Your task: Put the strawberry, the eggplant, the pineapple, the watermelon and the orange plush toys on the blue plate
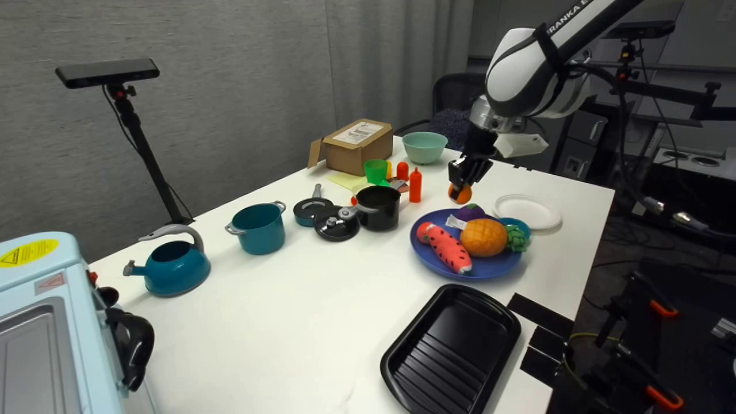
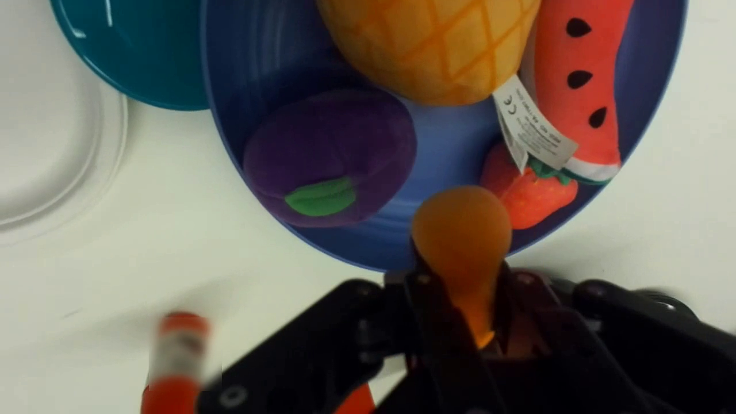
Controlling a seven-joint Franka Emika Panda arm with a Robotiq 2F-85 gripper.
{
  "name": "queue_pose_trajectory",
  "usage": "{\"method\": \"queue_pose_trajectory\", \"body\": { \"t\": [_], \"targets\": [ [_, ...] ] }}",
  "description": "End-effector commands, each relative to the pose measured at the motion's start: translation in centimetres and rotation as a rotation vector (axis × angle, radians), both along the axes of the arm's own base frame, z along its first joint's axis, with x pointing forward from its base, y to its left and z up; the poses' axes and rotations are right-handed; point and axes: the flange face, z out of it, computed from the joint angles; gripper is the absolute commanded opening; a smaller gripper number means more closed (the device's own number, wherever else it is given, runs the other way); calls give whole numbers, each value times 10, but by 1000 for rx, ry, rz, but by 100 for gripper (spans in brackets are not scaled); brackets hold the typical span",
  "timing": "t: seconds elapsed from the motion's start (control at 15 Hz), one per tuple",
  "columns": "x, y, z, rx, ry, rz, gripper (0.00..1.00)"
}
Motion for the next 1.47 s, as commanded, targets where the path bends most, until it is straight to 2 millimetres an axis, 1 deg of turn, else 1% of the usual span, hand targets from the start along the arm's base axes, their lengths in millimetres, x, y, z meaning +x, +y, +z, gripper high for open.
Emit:
{"method": "queue_pose_trajectory", "body": {
  "t": [0.0, 0.2, 0.33, 0.6, 0.67, 0.73, 0.8, 0.93, 1.0, 1.2, 1.27, 1.4],
  "targets": [
    [16, 6, -16, -106, -52, -25, 5],
    [18, 9, -38, -143, -42, -17, 5],
    [18, 14, -50, -111, -11, 3, 5],
    [21, 26, -57, -51, 6, 8, 5],
    [21, 28, -57, -48, 12, 13, 27],
    [21, 30, -57, -53, 17, 28, 47],
    [18, 27, -54, -65, 17, 31, 52],
    [17, 24, -48, -92, 22, 41, 68],
    [15, 21, -43, -103, 37, 55, 77],
    [11, 13, -26, -107, 76, 73, 98],
    [9, 11, -18, -96, 94, 73, 100],
    [-1, 10, 0, -82, 146, 80, 100]
  ]
}}
